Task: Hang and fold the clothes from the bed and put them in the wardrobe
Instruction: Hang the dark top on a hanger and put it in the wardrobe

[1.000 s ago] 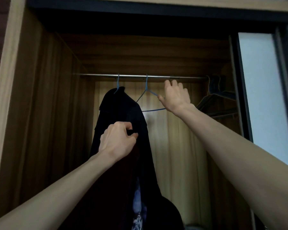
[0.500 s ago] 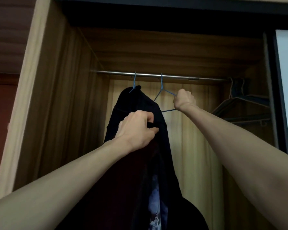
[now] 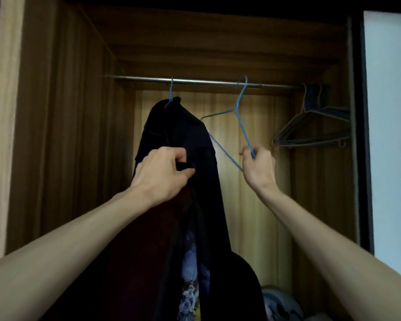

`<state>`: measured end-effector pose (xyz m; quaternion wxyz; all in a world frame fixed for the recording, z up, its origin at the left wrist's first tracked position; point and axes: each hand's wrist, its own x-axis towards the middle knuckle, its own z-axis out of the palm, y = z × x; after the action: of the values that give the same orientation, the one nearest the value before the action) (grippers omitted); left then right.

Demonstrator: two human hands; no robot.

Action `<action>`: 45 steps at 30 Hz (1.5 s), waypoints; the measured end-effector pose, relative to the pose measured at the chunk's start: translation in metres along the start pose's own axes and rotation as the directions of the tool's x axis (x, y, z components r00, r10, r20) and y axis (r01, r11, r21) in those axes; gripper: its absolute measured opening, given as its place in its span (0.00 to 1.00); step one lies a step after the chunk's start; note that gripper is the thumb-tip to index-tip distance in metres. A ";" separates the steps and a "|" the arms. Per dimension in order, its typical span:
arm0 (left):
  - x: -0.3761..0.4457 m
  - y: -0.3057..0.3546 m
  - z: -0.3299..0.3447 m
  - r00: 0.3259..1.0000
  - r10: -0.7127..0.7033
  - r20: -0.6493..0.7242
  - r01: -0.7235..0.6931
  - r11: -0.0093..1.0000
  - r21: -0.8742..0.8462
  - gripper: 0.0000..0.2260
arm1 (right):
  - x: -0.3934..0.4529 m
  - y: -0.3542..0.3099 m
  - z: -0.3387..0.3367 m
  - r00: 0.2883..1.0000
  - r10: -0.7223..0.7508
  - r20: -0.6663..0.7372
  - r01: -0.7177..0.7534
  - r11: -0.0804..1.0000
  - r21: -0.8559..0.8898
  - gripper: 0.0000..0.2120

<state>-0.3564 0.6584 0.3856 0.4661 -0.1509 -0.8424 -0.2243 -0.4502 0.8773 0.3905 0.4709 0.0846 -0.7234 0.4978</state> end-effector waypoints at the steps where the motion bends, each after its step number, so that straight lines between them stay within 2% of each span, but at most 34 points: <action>1: -0.005 0.000 0.001 1.000 -0.006 0.005 0.006 1.000 -0.003 0.14 | -0.015 0.013 -0.003 0.999 0.040 0.020 -0.041 0.999 0.020 0.12; 4: -0.020 0.001 0.006 1.000 -0.009 0.016 0.010 1.000 -0.018 0.14 | -0.042 0.038 -0.009 0.982 0.135 0.134 -0.142 0.989 0.046 0.12; 6: -0.030 0.001 0.009 1.000 -0.017 0.016 0.018 1.000 -0.020 0.15 | -0.058 0.044 -0.016 0.974 0.131 0.186 -0.141 0.989 0.040 0.13; 11: -0.056 0.002 0.010 0.999 -0.025 0.030 0.026 0.999 -0.022 0.15 | -0.095 0.044 -0.036 0.983 0.059 0.173 -0.070 0.996 0.062 0.16; 17: -0.087 0.009 0.000 0.997 -0.061 0.042 0.062 0.998 -0.017 0.15 | -0.113 0.046 -0.068 0.984 0.050 0.171 -0.034 0.995 -0.094 0.19; 20: -0.105 0.009 -0.008 0.992 -0.117 0.051 0.119 0.992 -0.039 0.15 | -0.123 0.049 -0.091 0.965 0.035 0.260 -0.008 0.994 -0.105 0.18; 24: -0.132 0.009 -0.017 0.987 -0.146 0.063 0.150 0.987 -0.051 0.15 | -0.148 0.049 -0.116 0.948 0.069 0.312 -0.038 0.994 -0.106 0.18; 27: -0.154 0.008 -0.026 0.986 -0.146 0.078 0.150 0.987 -0.057 0.15 | -0.172 0.040 -0.139 0.937 0.097 0.337 -0.037 0.983 -0.181 0.16; 32: -0.192 0.001 -0.049 0.984 -0.121 0.132 0.135 0.986 -0.102 0.12 | -0.210 0.017 -0.168 0.941 0.143 0.307 -0.070 0.969 -0.237 0.16; 38: -0.244 -0.011 -0.065 0.975 -0.101 0.199 0.112 0.992 -0.049 0.13 | -0.264 -0.010 -0.192 0.859 0.090 0.505 0.054 0.963 -0.264 0.22; 45: -0.292 -0.028 -0.076 0.944 -0.056 0.325 0.064 0.998 -0.017 0.08 | -0.307 -0.025 -0.202 0.717 0.205 0.667 -0.014 0.960 -0.280 0.24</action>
<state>-0.1629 0.5812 0.1652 0.3123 -0.1662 -0.9086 -0.2219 -0.1478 0.9202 0.1839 0.1443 0.1590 -0.9077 0.3605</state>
